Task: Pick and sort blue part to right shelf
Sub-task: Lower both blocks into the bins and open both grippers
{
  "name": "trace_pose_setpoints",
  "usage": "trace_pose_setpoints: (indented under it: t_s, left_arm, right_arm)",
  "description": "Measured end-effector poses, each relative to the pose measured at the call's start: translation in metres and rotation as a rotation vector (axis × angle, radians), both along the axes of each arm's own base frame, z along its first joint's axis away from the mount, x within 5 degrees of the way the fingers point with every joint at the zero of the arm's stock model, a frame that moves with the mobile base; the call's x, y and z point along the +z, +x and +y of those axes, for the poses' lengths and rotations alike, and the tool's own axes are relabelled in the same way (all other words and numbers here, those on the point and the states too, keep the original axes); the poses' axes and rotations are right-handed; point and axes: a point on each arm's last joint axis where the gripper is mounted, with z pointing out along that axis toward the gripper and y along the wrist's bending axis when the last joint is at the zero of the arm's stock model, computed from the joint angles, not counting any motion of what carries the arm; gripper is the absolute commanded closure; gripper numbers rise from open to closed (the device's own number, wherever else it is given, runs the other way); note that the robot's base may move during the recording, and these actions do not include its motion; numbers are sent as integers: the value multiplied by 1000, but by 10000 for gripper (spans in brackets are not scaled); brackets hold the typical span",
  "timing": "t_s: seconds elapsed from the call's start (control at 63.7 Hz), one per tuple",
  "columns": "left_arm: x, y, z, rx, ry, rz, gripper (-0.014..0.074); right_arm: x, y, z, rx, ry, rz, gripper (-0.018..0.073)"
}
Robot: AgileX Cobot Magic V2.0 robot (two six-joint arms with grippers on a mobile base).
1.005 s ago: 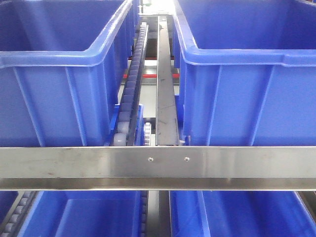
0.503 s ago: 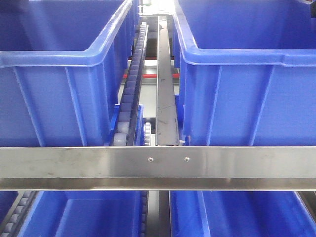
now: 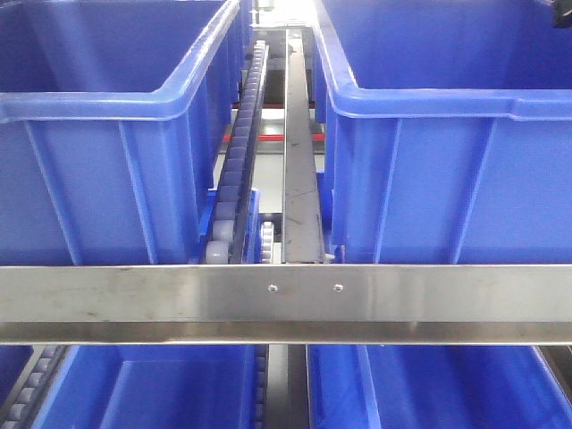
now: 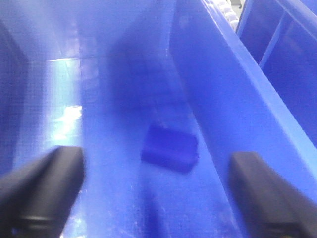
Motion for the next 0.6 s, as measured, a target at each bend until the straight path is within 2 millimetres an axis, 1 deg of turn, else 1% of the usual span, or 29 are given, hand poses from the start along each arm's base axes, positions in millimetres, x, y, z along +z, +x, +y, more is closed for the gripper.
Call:
trace_pose_setpoints:
  t_s: [0.047,0.063,0.079,0.094,0.11,0.126,0.157,0.189,0.236,0.298,0.487,0.597]
  left_arm:
    - [1,-1,0,-3,0,2,331]
    - [1,-1,0,-3,0,3,381]
    - [1,-2,0,-4,-1,2,414]
    - [2,-2,0,-4,-1,0,460]
    - [2,-2,0,-4,-1,1,486]
    - [2,-2,0,-4,-2,-2,486]
    - [3,-3,0,-4,-2,-3,458]
    - [3,-3,0,-5,-2,-4,450]
    - [4,-4,0,-5,-3,-6,452]
    - [4,-4,0,-5,-3,-6,457]
    - [4,-4,0,-7,-3,-4,463]
    - [6,-6,8,14,-3,2,463]
  right_arm:
    - [2,-2,0,0,0,1,109]
    - [2,-3,0,0,0,3,139]
    - [3,-4,0,0,0,2,171]
    - [4,-5,0,-1,2,1,220]
    - [4,-6,0,-1,2,0,253]
    - [5,-7,0,-1,2,-1,302]
    - [8,-9,0,-2,4,-9,366]
    - [9,-10,-1,-2,5,-12,442]
    - [11,-12,-1,-2,5,-22,521]
    - [13,-13,-1,-2,7,-30,497]
    - [15,-15,-1,-5,17,-41,505]
    - [22,-20,-1,-5,19,-71,505]
